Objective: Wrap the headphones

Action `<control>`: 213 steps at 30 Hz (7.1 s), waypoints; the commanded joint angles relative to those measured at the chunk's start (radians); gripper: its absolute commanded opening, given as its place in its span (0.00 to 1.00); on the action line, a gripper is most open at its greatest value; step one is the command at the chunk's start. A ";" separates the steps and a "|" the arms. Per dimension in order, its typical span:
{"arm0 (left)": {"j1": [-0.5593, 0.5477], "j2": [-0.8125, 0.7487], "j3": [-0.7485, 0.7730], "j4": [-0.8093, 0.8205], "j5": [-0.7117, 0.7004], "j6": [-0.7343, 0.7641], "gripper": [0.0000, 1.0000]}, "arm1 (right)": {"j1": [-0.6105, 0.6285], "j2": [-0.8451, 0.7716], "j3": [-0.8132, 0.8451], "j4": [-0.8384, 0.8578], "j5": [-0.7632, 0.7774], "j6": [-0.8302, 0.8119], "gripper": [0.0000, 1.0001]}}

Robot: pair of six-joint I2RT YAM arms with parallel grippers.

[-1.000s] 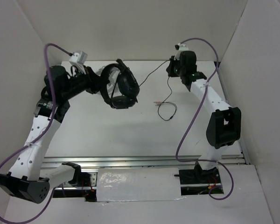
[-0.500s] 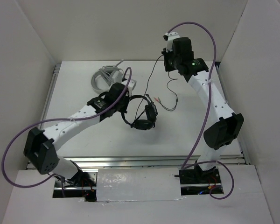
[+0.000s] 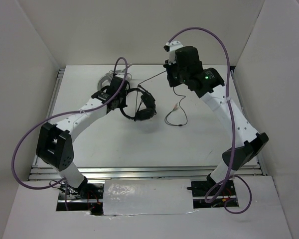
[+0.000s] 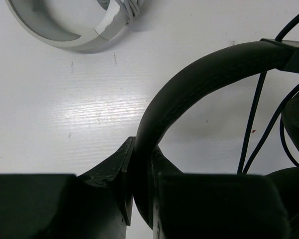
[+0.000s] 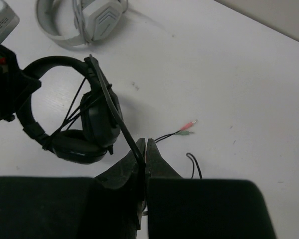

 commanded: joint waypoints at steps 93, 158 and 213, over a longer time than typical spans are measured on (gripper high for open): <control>0.297 -0.199 0.469 -0.113 0.519 -0.322 0.00 | 0.327 -0.030 -1.172 1.813 -0.042 0.070 0.19; -0.042 -0.168 -0.076 0.015 0.216 0.100 0.00 | -0.233 0.188 0.169 0.201 -0.243 -0.026 0.00; 0.300 -0.154 0.668 -0.226 0.437 -0.324 0.00 | 0.375 0.214 -0.691 1.339 0.201 0.032 0.41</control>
